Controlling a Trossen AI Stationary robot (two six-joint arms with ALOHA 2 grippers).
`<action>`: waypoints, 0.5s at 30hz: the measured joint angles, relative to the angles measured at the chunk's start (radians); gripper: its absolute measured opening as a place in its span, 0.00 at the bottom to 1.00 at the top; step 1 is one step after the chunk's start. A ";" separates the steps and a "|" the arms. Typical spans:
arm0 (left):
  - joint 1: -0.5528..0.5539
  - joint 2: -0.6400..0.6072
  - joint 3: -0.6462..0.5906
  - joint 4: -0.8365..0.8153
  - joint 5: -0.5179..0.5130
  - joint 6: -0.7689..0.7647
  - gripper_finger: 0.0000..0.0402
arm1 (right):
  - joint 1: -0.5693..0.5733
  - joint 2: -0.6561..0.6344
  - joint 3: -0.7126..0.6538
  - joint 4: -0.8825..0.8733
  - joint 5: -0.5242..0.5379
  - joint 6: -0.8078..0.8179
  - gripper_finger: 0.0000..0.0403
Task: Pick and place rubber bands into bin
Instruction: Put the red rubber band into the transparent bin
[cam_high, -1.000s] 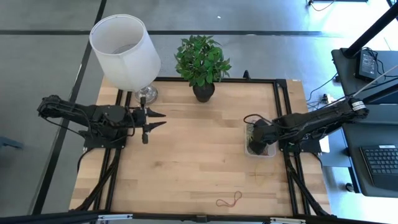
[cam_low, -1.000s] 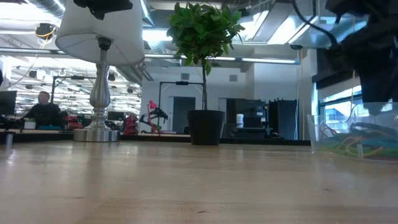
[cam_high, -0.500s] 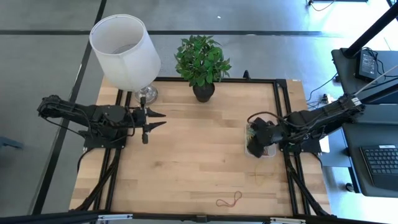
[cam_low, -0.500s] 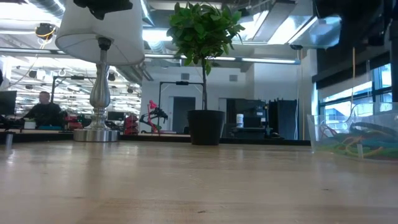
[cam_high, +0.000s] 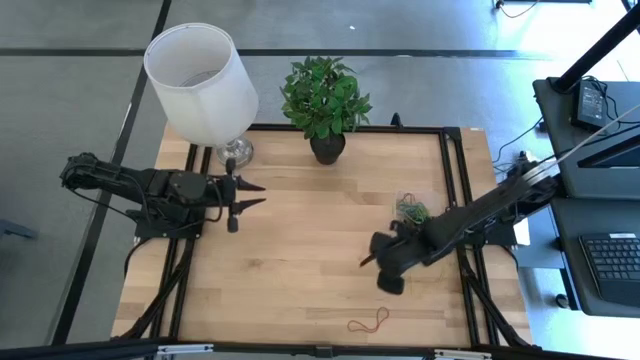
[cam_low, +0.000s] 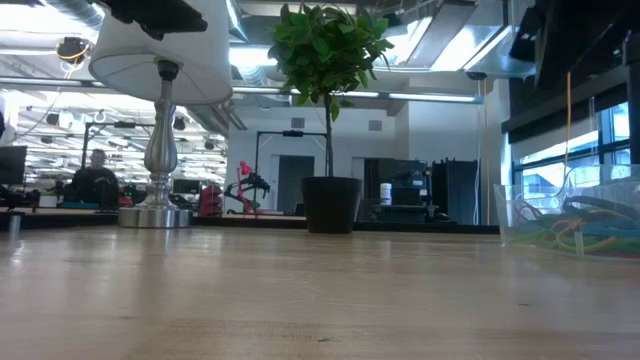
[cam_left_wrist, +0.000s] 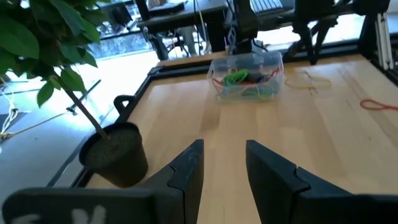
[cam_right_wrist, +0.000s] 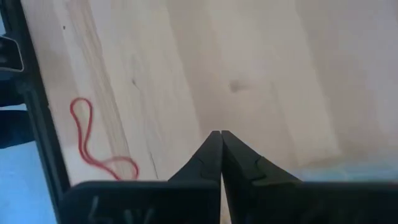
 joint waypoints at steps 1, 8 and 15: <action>0.000 0.000 0.000 -0.009 0.005 0.000 0.28 | 0.004 0.027 0.000 0.029 0.000 -0.001 0.02; 0.000 0.000 0.000 -0.090 0.064 0.000 0.28 | 0.009 0.184 0.001 0.254 -0.163 0.046 0.07; 0.000 0.000 0.000 -0.154 0.110 0.000 0.28 | 0.077 0.294 0.039 0.388 -0.243 0.219 0.13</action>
